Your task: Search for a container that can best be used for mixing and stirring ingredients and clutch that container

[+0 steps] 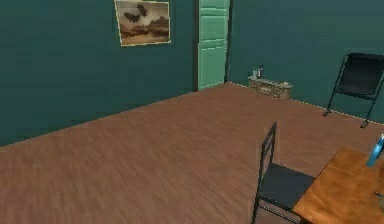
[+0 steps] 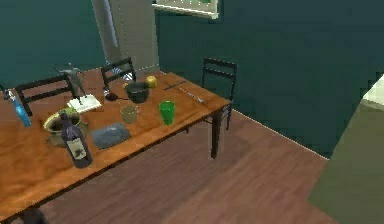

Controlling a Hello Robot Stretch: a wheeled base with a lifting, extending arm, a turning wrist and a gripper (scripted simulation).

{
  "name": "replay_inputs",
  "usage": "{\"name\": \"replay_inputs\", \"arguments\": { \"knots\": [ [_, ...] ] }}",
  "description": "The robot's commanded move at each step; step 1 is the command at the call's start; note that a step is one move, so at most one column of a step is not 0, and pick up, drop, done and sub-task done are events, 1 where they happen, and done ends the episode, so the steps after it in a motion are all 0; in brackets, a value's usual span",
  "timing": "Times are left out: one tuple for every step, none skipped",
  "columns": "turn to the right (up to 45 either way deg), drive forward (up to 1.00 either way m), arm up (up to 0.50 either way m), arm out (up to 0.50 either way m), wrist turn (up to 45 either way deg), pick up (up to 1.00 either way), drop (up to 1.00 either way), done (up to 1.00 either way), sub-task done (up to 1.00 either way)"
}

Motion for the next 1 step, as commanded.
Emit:
{"name": "replay_inputs", "arguments": {
  "knots": [
    [0.0, 1.00, 0.00, 0.00, 0.0, 0.00, 0.00, 0.00, 0.00]
  ]
}}
